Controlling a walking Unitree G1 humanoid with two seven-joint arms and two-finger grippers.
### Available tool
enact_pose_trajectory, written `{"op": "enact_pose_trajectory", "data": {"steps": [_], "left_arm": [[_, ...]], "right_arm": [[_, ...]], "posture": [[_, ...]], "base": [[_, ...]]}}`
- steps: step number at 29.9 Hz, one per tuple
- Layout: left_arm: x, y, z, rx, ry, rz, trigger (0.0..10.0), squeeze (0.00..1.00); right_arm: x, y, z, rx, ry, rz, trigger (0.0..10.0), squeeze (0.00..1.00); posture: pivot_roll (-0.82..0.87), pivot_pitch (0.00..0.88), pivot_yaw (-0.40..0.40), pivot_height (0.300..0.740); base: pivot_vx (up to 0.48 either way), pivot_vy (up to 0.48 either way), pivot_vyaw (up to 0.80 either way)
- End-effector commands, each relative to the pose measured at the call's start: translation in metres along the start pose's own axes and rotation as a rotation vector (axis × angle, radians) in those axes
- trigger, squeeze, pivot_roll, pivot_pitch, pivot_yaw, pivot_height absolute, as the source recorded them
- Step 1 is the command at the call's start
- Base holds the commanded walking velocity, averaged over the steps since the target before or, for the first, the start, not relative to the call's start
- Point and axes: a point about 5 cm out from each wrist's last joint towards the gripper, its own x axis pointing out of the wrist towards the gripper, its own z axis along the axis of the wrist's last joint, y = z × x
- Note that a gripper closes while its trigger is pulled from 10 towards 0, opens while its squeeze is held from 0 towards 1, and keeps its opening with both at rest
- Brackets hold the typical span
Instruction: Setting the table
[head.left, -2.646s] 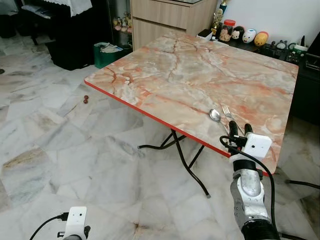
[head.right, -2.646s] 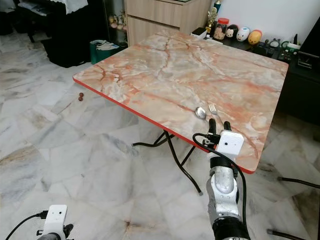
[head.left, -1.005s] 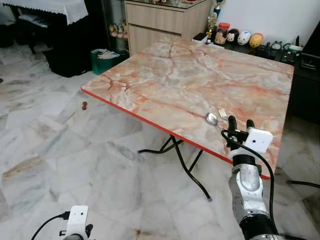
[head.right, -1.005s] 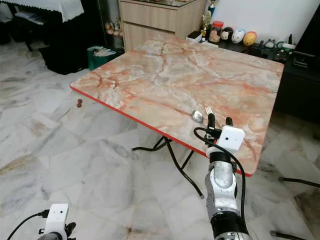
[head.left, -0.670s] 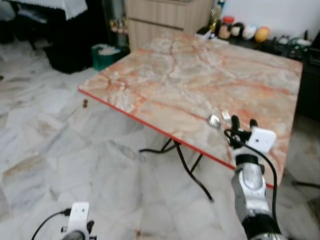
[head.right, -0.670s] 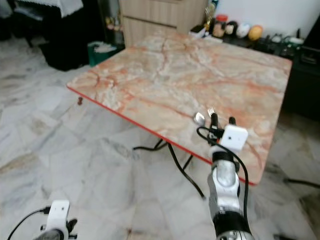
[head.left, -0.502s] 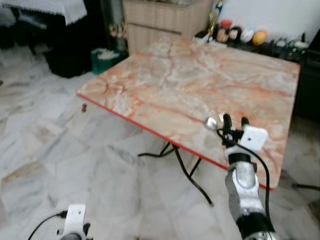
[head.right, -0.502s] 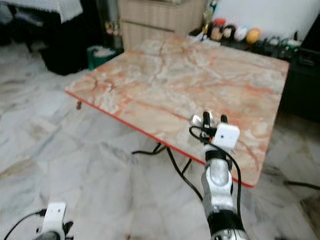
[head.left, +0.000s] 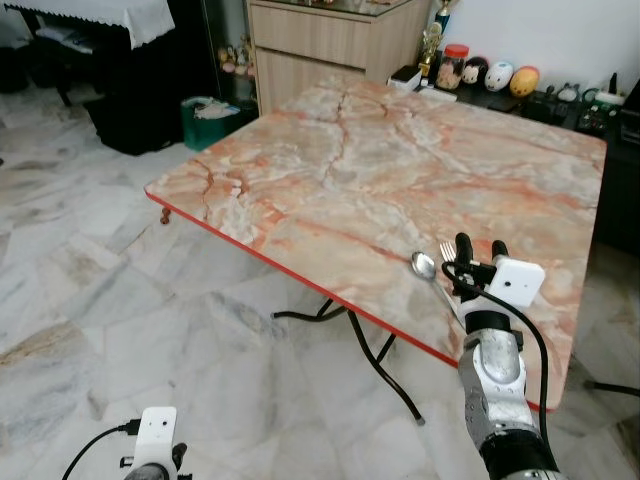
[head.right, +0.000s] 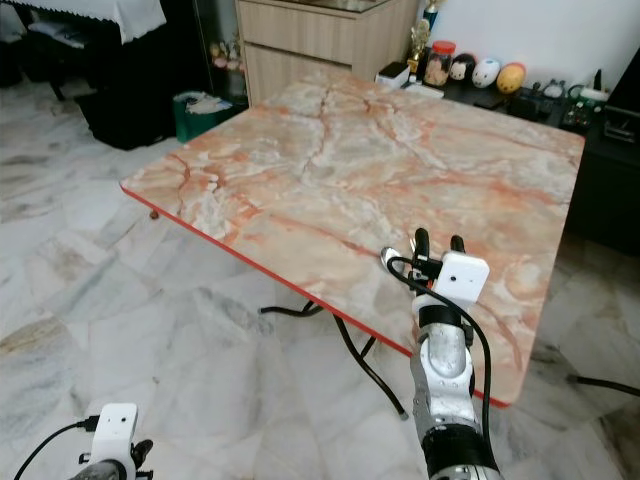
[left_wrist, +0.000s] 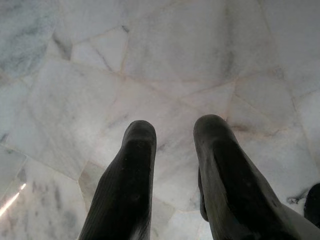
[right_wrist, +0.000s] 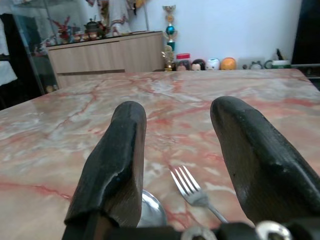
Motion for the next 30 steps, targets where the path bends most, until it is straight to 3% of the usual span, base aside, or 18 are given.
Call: {"op": "enact_pose_trajectory", "data": {"steps": [1,6,21,27,30], "left_arm": [[0.0,-0.002,-0.003,-0.011,0.017,-0.001,10.0,0.0],[0.0,-0.005,-0.003,-0.008,0.016,-0.007,10.0,0.0],[0.002,-0.013,0.006,-0.032,0.0,-0.012,10.0,0.0],[0.002,-0.012,0.005,-0.029,0.008,-0.006,10.0,0.0],[0.002,-0.01,0.004,-0.029,0.013,0.0,10.0,0.0]], "right_arm": [[0.002,-0.003,0.004,-0.004,-0.01,-0.006,10.0,0.0],[0.002,-0.004,0.005,-0.005,-0.013,-0.006,10.0,0.0],[0.011,-0.001,0.01,-0.018,-0.009,0.041,10.0,0.0],[0.009,-0.007,0.014,-0.117,0.05,0.11,10.0,0.0],[-0.006,-0.018,0.015,-0.231,0.141,0.25,10.0,0.0]], "posture": [[0.1,0.0,-0.004,0.74],[0.09,0.0,-0.002,0.74],[0.09,0.0,-0.023,0.74],[0.06,0.0,-0.019,0.74],[0.07,0.0,-0.012,0.74]], "base": [[0.322,0.0,0.0],[0.257,0.0,0.0],[0.0,0.0,0.0],[0.0,0.0,0.0],[0.0,0.0,0.0]]}}
